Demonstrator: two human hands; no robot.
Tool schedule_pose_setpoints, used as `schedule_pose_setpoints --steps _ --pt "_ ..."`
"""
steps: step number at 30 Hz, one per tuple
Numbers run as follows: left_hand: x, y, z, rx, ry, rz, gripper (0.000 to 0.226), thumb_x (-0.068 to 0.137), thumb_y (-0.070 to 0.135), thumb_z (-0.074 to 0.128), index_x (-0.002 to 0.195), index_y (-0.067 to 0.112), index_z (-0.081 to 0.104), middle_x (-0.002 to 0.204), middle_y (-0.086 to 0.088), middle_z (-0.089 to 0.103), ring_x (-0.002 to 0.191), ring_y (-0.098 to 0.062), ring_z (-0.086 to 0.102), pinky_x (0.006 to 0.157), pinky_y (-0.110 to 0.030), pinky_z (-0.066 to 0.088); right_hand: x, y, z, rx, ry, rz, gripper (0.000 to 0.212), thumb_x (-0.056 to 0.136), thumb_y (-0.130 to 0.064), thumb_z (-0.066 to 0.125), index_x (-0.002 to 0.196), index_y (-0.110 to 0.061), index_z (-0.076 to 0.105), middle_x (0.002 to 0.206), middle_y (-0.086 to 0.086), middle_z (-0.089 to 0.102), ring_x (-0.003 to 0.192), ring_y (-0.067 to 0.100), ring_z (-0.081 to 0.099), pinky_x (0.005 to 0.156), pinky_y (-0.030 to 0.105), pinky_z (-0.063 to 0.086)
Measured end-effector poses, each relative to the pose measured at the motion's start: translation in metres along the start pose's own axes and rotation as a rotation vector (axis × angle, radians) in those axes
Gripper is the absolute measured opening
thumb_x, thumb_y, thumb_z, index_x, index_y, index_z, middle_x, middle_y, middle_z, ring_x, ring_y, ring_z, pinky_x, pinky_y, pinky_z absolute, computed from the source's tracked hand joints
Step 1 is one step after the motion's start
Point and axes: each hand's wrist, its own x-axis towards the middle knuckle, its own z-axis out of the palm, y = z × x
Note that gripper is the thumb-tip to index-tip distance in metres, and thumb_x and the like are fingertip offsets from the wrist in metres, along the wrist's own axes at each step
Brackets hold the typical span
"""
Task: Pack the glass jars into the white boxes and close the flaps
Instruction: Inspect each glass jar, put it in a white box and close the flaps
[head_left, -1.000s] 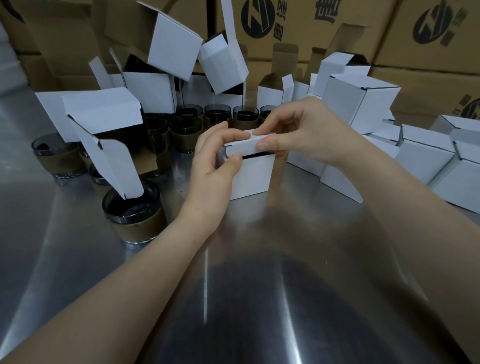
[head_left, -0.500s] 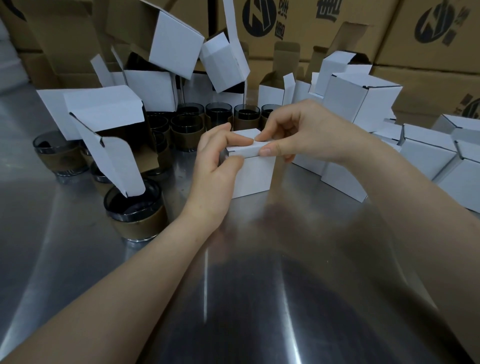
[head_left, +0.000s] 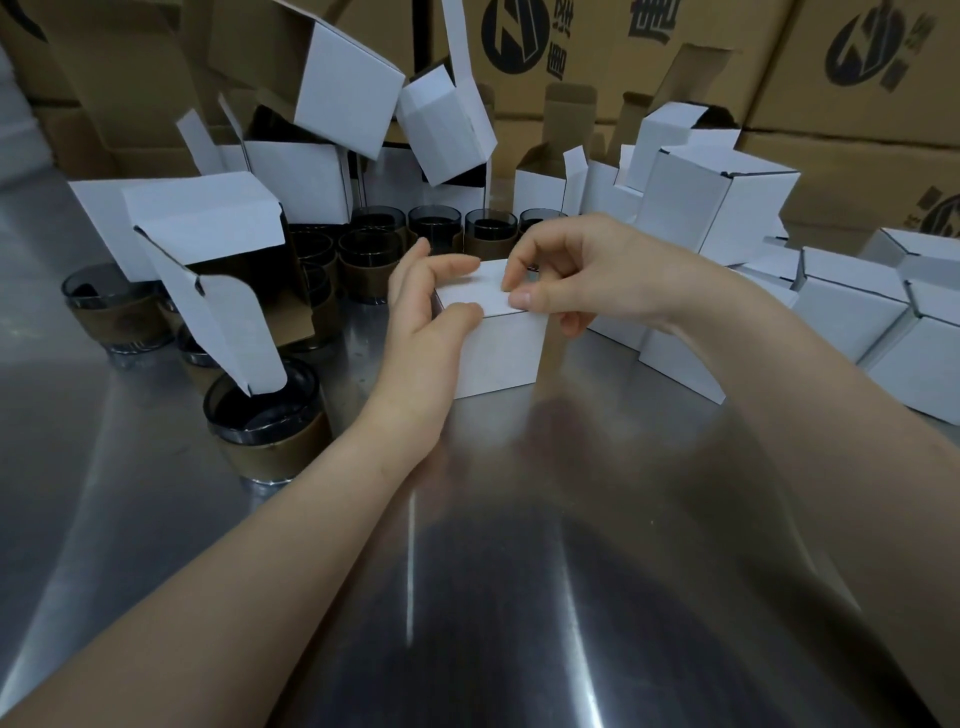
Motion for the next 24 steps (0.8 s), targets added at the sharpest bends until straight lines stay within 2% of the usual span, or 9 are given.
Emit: schedule_pose_setpoints --steps 2,5,8,10,13,16,19,21,24 --pt "0.0 0.003 0.002 -0.046 0.01 -0.052 0.033 0.089 0.002 0.053 0.103 0.032 0.058 0.147 0.009 0.029 0.139 -0.015 0.032 0.113 -0.046 0.035 0.002 0.0 0.0 -0.006 0.0 0.018 0.013 0.086 -0.024 0.073 0.097 -0.023 0.065 0.053 -0.008 0.053 0.057 0.015 0.059 0.06 0.032 0.057" --pt "0.001 0.006 0.002 -0.139 0.022 -0.119 0.036 0.078 0.01 0.055 0.108 0.03 0.056 0.145 -0.008 0.037 0.132 -0.028 0.043 0.107 -0.049 0.043 0.003 -0.001 0.0 -0.016 0.005 0.046 0.019 0.087 -0.025 0.073 0.103 -0.025 0.063 0.054 -0.005 0.054 0.059 0.018 0.059 0.063 0.035 0.057" --pt "0.001 0.003 0.001 -0.151 0.028 -0.126 0.042 0.085 0.007 0.055 0.119 0.03 0.049 0.137 -0.006 0.042 0.118 -0.023 0.052 0.092 -0.039 0.053 0.001 -0.005 0.001 -0.073 0.024 0.052 0.021 0.087 -0.029 0.072 0.106 -0.029 0.063 0.065 -0.004 0.056 0.061 0.014 0.06 0.061 0.029 0.057" --pt "0.0 0.002 0.002 -0.166 0.036 -0.125 0.044 0.091 0.004 0.054 0.125 0.03 0.044 0.133 -0.001 0.045 0.112 -0.016 0.054 0.083 -0.029 0.053 0.001 -0.007 0.002 -0.153 0.056 0.035 0.023 0.088 -0.032 0.07 0.11 -0.032 0.063 0.082 -0.007 0.055 0.073 0.011 0.058 0.065 0.025 0.053" --pt "0.0 -0.001 0.003 -0.18 0.066 -0.139 0.043 0.095 0.008 0.055 0.129 0.028 0.038 0.129 0.005 0.048 0.118 -0.013 0.053 0.095 -0.031 0.052 0.001 -0.01 0.009 -0.274 0.082 -0.043 0.032 0.093 -0.028 0.062 0.125 -0.032 0.058 0.105 -0.011 0.046 0.097 0.006 0.05 0.084 0.021 0.04" --pt "-0.001 -0.003 0.003 -0.145 0.107 -0.138 0.042 0.096 0.015 0.059 0.132 0.021 0.039 0.133 0.001 0.049 0.124 -0.013 0.051 0.106 -0.036 0.046 0.0 -0.013 0.022 -0.279 0.018 -0.094 0.041 0.095 -0.029 0.059 0.135 -0.026 0.053 0.13 -0.007 0.045 0.124 0.006 0.039 0.098 0.018 0.029" --pt "-0.001 -0.004 0.003 -0.113 0.129 -0.138 0.043 0.095 0.022 0.061 0.134 0.021 0.043 0.131 0.004 0.052 0.122 -0.011 0.052 0.106 -0.037 0.046 0.001 -0.012 0.028 -0.399 0.067 -0.106 0.046 0.09 -0.034 0.063 0.135 -0.027 0.052 0.136 -0.004 0.046 0.13 0.011 0.039 0.109 0.034 0.032" --pt "-0.001 -0.006 0.003 -0.087 0.13 -0.131 0.041 0.095 0.025 0.061 0.133 0.022 0.046 0.128 0.006 0.054 0.119 -0.008 0.054 0.105 -0.036 0.047 0.003 -0.011 0.03 -0.485 0.128 -0.104 0.044 0.089 -0.033 0.064 0.132 -0.029 0.054 0.135 -0.005 0.049 0.129 0.013 0.041 0.108 0.044 0.034" --pt "-0.002 -0.011 0.003 0.036 0.103 -0.089 0.041 0.094 0.026 0.062 0.133 0.023 0.048 0.134 0.003 0.052 0.121 -0.006 0.052 0.104 -0.032 0.047 0.005 -0.004 0.032 -0.559 0.208 -0.096 0.041 0.092 -0.035 0.062 0.132 -0.029 0.054 0.135 -0.004 0.05 0.13 0.016 0.041 0.108 0.043 0.031"
